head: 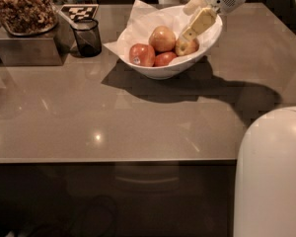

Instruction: Pick apple from white bowl

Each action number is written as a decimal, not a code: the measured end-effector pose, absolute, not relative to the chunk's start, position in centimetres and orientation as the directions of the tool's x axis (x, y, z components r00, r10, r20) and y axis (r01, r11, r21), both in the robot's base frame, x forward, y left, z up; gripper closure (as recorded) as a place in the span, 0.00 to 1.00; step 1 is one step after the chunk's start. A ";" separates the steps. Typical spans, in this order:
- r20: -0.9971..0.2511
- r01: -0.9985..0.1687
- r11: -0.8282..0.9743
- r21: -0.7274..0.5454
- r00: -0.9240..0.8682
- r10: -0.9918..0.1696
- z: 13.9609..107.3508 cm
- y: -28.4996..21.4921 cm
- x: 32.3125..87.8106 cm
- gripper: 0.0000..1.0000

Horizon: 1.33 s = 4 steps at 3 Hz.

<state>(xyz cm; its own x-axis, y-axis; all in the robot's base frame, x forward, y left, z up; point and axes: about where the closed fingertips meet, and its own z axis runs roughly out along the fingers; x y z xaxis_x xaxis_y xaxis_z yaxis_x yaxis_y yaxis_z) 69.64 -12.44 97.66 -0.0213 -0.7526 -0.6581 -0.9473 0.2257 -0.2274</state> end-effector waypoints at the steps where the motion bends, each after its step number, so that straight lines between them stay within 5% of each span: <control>1: -0.658 -0.948 0.238 -0.210 -0.043 -0.751 97.0 -12.9 70.0 0.15; 4: -0.674 -0.959 0.239 -0.152 -0.077 -0.734 94.5 -12.7 71.2 0.18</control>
Offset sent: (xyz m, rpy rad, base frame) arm 0.0094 -0.0261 -0.0155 -0.0069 0.0759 -0.0378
